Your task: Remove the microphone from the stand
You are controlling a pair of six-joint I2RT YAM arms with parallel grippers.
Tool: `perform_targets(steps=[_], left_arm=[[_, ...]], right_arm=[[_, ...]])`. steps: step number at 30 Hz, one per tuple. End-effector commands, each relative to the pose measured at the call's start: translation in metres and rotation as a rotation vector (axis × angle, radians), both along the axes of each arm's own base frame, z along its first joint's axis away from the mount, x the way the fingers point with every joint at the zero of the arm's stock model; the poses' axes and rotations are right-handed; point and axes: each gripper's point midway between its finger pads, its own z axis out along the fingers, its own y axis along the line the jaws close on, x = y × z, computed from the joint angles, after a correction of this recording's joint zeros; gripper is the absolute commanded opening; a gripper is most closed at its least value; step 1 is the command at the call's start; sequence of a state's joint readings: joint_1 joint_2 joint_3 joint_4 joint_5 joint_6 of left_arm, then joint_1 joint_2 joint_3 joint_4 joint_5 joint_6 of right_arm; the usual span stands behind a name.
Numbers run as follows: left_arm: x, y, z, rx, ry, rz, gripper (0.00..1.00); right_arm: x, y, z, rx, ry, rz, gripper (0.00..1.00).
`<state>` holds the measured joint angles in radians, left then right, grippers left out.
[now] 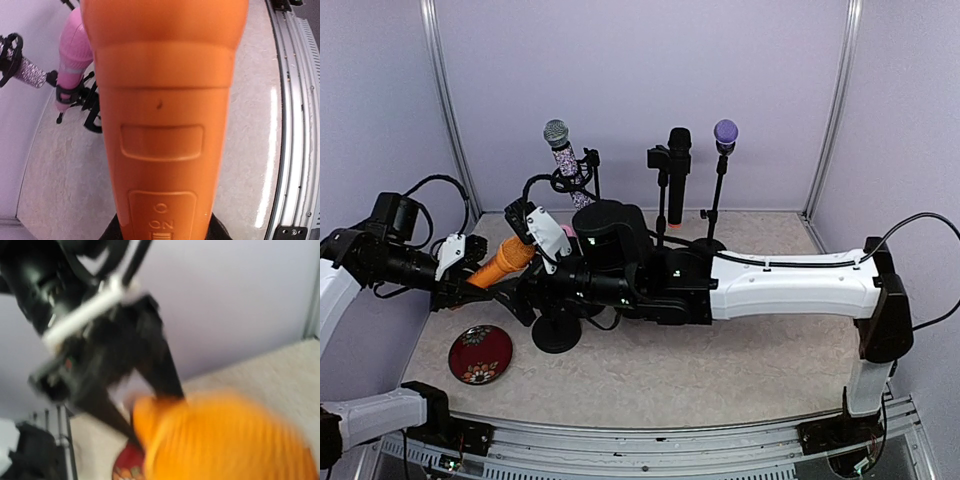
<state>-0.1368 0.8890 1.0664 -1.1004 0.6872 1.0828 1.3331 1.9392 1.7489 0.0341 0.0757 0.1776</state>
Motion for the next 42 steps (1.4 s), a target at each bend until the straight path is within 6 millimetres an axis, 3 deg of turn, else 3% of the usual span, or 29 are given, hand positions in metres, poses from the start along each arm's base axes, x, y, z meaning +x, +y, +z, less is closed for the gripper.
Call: perform_targets(steps=[1, 6, 11, 17, 25, 30, 37, 42], left_arm=[[0.035, 0.03, -0.001, 0.064, -0.095, 0.169, 0.0], [0.072, 0.074, -0.032, 0.125, -0.076, 0.352, 0.02], [0.118, 0.124, -0.07, 0.109, 0.011, 0.582, 0.06], [0.166, 0.164, -0.115, 0.136, 0.101, 0.792, 0.09], [0.184, 0.174, -0.155, 0.17, 0.165, 0.85, 0.17], [0.19, 0.167, -0.175, 0.174, 0.212, 0.86, 0.32], [0.196, 0.152, -0.196, 0.228, 0.245, 0.833, 0.35], [0.202, 0.164, -0.207, 0.279, 0.232, 0.873, 0.35]], right_arm=[[0.003, -0.039, 0.039, 0.087, -0.038, -0.077, 0.93], [0.01, -0.058, 0.003, 0.026, -0.009, -0.148, 0.82], [0.024, -0.053, -0.053, -0.077, -0.011, -0.211, 0.77], [0.069, -0.039, -0.093, -0.153, -0.062, -0.363, 0.75], [0.108, -0.02, -0.12, -0.155, -0.095, -0.424, 0.69], [0.127, -0.007, -0.126, -0.128, -0.101, -0.431, 0.66], [0.133, 0.015, -0.131, -0.106, -0.119, -0.411, 0.61], [0.136, 0.019, -0.139, -0.097, -0.112, -0.419, 0.57]])
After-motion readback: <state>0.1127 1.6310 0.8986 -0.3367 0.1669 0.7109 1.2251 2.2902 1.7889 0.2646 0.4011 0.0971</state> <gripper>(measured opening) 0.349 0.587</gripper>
